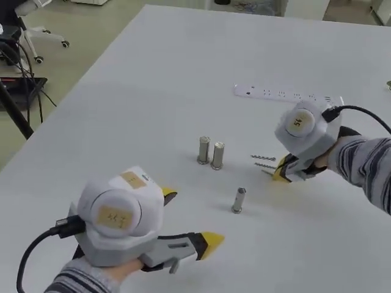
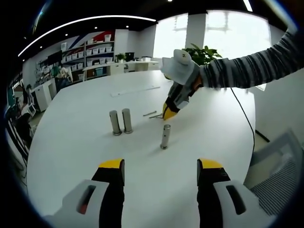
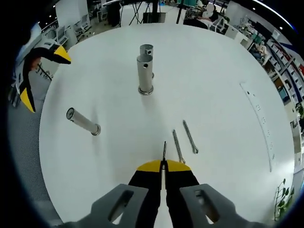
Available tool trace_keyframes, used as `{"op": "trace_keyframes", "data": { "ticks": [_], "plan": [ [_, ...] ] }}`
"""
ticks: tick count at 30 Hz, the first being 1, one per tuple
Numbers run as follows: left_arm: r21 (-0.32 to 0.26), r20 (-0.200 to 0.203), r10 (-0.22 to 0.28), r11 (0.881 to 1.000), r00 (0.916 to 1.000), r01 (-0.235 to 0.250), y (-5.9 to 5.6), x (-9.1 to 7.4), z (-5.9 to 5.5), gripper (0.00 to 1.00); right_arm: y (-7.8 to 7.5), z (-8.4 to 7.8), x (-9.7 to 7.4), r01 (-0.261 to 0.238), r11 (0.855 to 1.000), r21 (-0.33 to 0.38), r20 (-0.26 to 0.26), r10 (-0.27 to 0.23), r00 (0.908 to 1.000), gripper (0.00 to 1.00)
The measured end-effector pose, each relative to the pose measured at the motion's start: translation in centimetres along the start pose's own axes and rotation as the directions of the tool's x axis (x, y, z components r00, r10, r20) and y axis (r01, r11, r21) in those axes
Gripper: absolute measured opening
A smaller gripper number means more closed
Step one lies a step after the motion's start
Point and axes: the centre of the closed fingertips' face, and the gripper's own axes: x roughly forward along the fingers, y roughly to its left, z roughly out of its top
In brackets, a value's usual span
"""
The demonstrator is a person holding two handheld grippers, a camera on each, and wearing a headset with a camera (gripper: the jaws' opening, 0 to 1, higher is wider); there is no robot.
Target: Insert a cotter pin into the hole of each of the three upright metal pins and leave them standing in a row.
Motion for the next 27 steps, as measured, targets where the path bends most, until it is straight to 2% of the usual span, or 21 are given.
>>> {"op": "trace_keyframes", "data": {
  "ticks": [3,5,8,11,16,20,24,25,27],
  "plan": [
    [0.016,-0.005,0.003,1.000,1.0000,-0.003,0.2,-0.1,0.1,0.55,0.3,-0.2,-0.7,0.026,0.999,-0.035,0.006,-0.025,0.9997,0.00],
    [0.024,-0.003,0.007,1.000,1.0000,-0.007,0.3,-0.2,0.4,0.54,0.4,0.0,-1.3,0.058,0.994,-0.089,0.034,-0.055,0.9979,0.00],
    [0.029,0.000,0.013,0.999,0.9999,-0.013,0.4,-0.3,0.6,0.51,0.7,0.0,-2.2,0.090,0.990,-0.110,0.057,-0.084,0.9948,0.00],
    [0.024,0.008,0.018,1.000,0.9998,-0.019,0.4,-0.4,1.0,0.48,0.6,-0.2,-3.3,0.165,0.972,-0.167,0.072,-0.155,0.9853,0.00],
    [0.024,0.010,0.011,1.000,0.9999,-0.012,0.0,-0.4,1.5,0.43,2.2,-0.2,-4.9,0.182,0.969,-0.167,0.131,-0.161,0.9782,0.00],
    [0.012,0.020,-0.009,1.000,0.9997,0.009,-0.5,-0.4,2.3,0.40,4.2,0.4,-6.4,0.188,0.965,-0.181,0.196,-0.151,0.9688,0.00],
    [-0.004,0.027,-0.037,0.999,0.9990,0.037,-1.0,-0.4,2.8,0.36,6.1,1.1,-7.8,0.197,0.960,-0.199,0.240,-0.147,0.9596,0.00],
    [-0.015,0.030,-0.044,0.999,0.9986,0.044,-1.1,-0.4,2.9,0.35,6.5,1.3,-8.1,0.199,0.959,-0.201,0.251,-0.145,0.9569,0.00],
    [-0.036,0.035,-0.057,0.998,0.9978,0.058,-1.3,-0.4,3.1,0.34,7.3,2.1,-8.8,0.212,0.954,-0.212,0.290,-0.146,0.9460,0.00]
  ]
}}
